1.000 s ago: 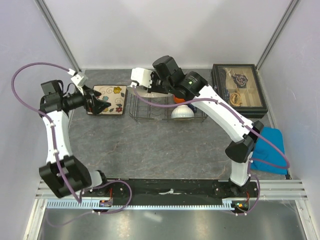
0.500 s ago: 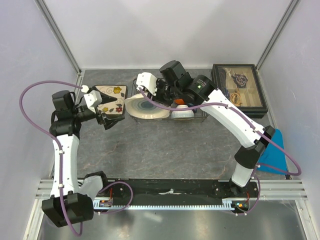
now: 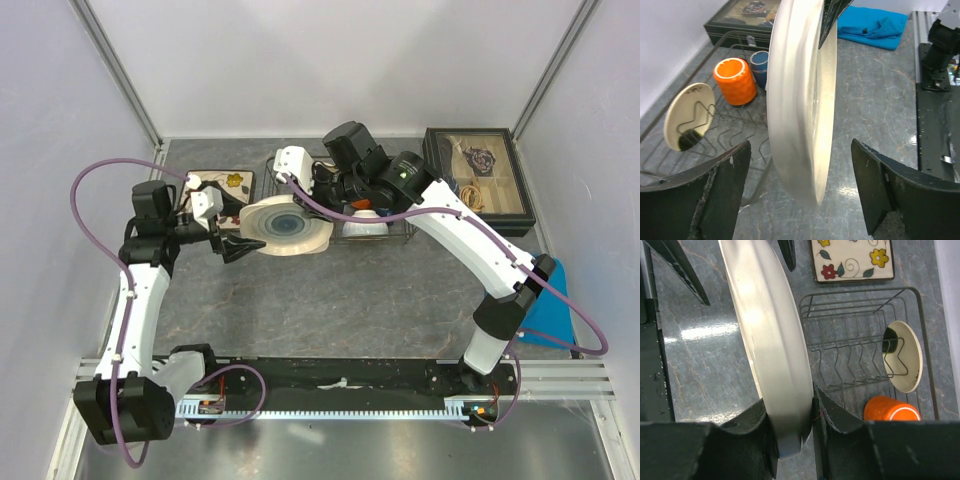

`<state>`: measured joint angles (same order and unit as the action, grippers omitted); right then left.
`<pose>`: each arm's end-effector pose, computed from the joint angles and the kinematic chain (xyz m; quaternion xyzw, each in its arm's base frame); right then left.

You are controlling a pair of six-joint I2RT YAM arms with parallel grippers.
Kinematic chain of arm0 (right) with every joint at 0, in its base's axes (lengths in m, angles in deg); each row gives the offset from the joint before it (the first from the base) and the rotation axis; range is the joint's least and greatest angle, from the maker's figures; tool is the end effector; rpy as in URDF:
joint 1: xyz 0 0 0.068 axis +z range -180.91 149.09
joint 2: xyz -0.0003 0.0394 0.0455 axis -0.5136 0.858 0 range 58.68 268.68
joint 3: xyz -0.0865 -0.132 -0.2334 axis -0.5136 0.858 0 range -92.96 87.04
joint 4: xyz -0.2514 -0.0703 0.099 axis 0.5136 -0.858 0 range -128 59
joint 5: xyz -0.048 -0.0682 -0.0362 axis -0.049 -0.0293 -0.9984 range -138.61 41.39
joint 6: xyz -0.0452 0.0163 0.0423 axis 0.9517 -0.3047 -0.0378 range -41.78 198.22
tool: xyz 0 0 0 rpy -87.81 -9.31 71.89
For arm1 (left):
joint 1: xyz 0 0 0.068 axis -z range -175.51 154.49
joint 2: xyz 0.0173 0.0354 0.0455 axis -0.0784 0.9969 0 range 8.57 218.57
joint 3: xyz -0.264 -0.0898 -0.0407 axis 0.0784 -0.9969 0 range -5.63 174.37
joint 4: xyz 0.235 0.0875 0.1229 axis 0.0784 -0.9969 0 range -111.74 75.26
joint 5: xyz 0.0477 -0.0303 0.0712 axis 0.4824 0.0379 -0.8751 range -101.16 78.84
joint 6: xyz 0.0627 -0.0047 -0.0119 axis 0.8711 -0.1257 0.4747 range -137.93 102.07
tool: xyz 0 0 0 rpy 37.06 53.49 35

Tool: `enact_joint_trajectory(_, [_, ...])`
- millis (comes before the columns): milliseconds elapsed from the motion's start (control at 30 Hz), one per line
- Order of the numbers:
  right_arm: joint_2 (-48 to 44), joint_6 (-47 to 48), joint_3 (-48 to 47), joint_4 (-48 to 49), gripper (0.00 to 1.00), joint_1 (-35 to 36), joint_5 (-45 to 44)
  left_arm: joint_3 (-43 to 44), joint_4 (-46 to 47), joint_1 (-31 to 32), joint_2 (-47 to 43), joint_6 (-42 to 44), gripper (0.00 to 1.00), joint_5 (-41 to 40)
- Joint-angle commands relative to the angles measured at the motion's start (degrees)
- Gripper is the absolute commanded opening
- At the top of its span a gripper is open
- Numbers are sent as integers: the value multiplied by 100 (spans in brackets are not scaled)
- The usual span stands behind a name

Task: Unload the mixed dishes from the dish rack
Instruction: Place the plate at the center of the board.

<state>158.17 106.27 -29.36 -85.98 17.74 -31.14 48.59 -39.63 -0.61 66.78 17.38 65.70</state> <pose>0.2501 0.3068 0.4424 -0.6035 0.6557 0.2118 0.4014 0.2216 -0.0287 0.3461 0.4809 0.5689 -0.3647 0.5587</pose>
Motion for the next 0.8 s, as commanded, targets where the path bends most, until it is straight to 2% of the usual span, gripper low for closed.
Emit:
enact_joint_trajectory(0, [-333,-177,-129,761,0,14,529,36,264,246,102,-287,83,84])
enact_joint_trajectory(167, [-315,-177,-111,770,0,5,538,-122,686,440,164,-786,71,-276])
enact_joint_trajectory(200, [-324,-177,-85,778,0,14,546,-148,791,640,172,-867,66,-303])
enact_joint_trajectory(267, [-342,-169,-58,787,0,14,529,-201,959,686,164,-1025,59,-382])
enact_joint_trajectory(300, [-377,-151,3,805,0,14,485,-201,994,712,164,-1052,52,-400])
enact_joint_trajectory(400, [-499,-116,169,892,0,14,336,-218,1021,730,146,-1088,40,-435])
enact_joint_trajectory(500, [-657,-55,381,989,0,14,169,-271,1021,730,102,-1105,32,-488])
enact_joint_trajectory(767, [-860,-11,601,1103,0,14,19,-342,942,730,-12,-1114,19,-558])
